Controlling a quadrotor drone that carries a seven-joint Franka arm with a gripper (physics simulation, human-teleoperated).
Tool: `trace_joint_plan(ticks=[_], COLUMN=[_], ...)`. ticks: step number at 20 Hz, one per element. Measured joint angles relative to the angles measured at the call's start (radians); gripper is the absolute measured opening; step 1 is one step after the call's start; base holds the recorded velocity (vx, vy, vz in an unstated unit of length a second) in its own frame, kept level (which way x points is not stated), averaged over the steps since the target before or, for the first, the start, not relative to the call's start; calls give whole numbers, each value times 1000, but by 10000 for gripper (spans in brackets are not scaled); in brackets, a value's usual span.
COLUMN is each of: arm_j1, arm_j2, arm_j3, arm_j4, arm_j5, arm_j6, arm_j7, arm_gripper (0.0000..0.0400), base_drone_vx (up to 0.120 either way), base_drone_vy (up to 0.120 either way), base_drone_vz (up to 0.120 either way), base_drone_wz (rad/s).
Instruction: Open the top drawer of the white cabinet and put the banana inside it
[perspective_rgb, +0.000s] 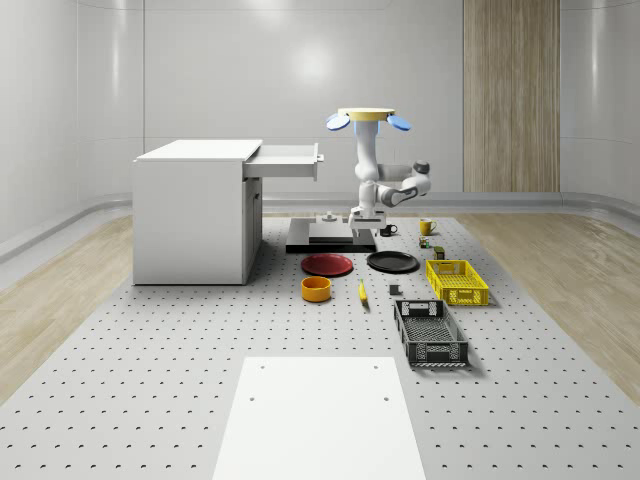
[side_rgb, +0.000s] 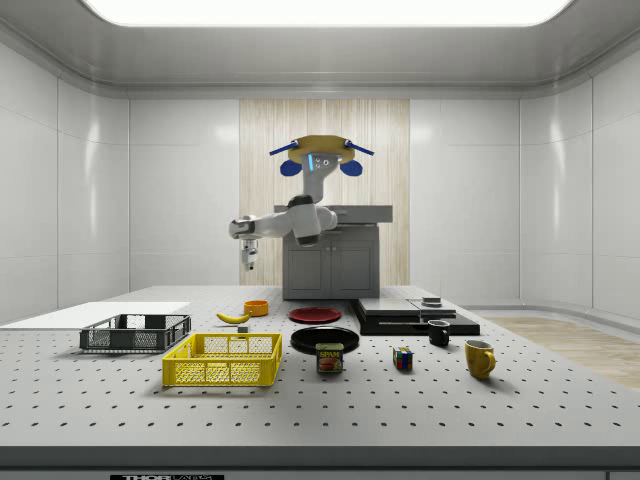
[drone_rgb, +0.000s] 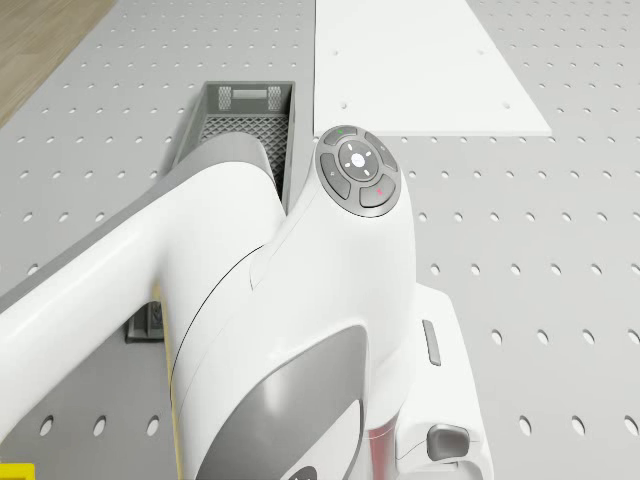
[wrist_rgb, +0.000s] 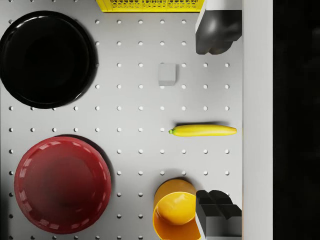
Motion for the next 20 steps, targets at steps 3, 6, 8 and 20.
trace_joint_plan(ticks=[3,6,8,20], arm_j1=[1,2,2,4], arm_j2=[-4,-8,-11,-24], arm_j3=[0,0,0,-1], arm_j4=[0,0,0,1], arm_j5=[-2,-3,-5,-10], arm_j6=[4,8,10,22], arm_j7=[-1,-1,-1,-3], arm_gripper=[400,400,400,400], base_drone_vx=[120,120,120,60], base_drone_vy=[0,0,0,0], base_drone_vz=[-120,-120,-120,-63], base_drone_wz=[0,0,0,0])
